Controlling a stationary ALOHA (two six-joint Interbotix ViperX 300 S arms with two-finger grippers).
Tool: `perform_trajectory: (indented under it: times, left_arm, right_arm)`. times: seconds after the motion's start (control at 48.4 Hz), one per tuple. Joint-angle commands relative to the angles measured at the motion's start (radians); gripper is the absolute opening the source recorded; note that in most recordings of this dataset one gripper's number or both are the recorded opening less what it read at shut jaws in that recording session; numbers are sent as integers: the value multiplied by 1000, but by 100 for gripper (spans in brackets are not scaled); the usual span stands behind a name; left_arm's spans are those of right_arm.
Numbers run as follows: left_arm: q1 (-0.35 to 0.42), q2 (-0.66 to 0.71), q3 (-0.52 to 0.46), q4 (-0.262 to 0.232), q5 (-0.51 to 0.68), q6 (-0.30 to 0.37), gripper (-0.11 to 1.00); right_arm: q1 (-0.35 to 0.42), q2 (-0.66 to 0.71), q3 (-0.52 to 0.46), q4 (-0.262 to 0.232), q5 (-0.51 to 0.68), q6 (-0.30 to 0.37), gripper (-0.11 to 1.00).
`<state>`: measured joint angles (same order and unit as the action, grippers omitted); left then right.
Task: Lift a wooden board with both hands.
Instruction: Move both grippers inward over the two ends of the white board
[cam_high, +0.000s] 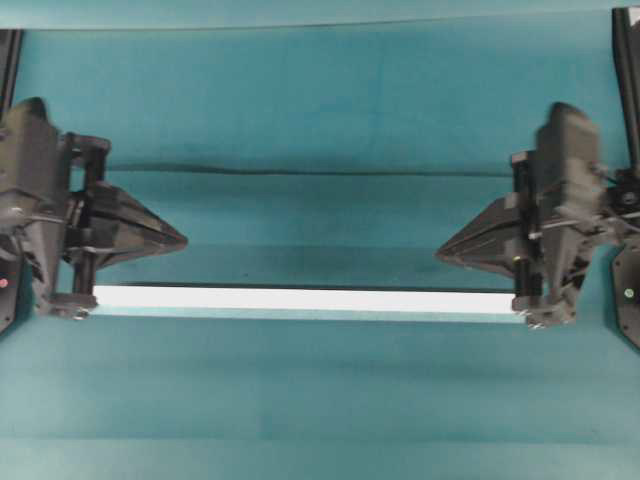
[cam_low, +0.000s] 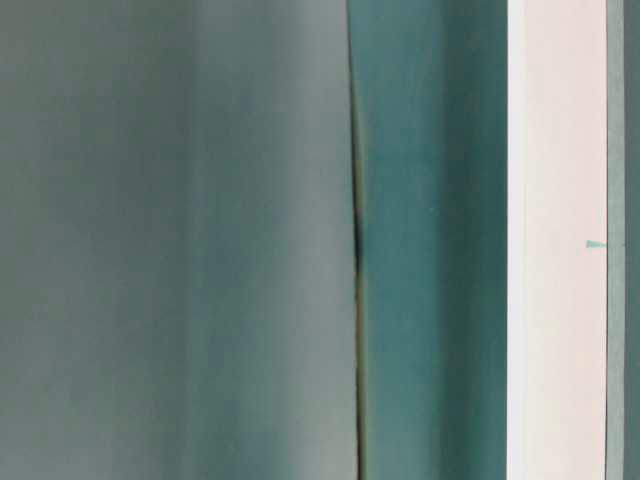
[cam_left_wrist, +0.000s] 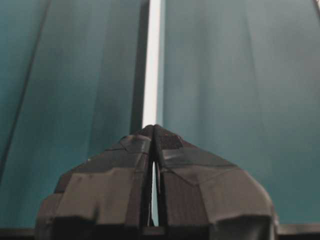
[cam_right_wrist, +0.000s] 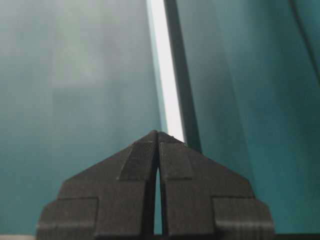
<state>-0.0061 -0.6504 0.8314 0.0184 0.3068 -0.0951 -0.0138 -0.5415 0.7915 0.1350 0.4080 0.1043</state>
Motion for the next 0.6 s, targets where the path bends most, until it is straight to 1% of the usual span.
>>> perform_trajectory:
  times: [0.0, 0.083, 0.186, 0.289, 0.372, 0.579]
  left_arm:
    - [-9, 37, -60, 2, 54, -3, -1]
    - [-14, 71, -89, 2, 107, -17, -1]
    - [-15, 115, -120, 2, 183, -35, -1]
    - [-15, 152, -143, 2, 235, -32, -1]
    - [-11, 178, -155, 3, 265, -25, -1]
    - [2, 207, -149, 3, 288, 3, -1]
  right_arm:
    - [-2, 48, -49, 0, 54, 3, 1]
    - [-5, 89, -78, -8, 121, 3, 1]
    - [-11, 138, -118, -29, 218, 3, 1]
    - [-17, 175, -152, -54, 295, 2, 1]
    - [-23, 199, -175, -69, 344, 0, 1]
    - [-32, 247, -201, -81, 411, -2, 1]
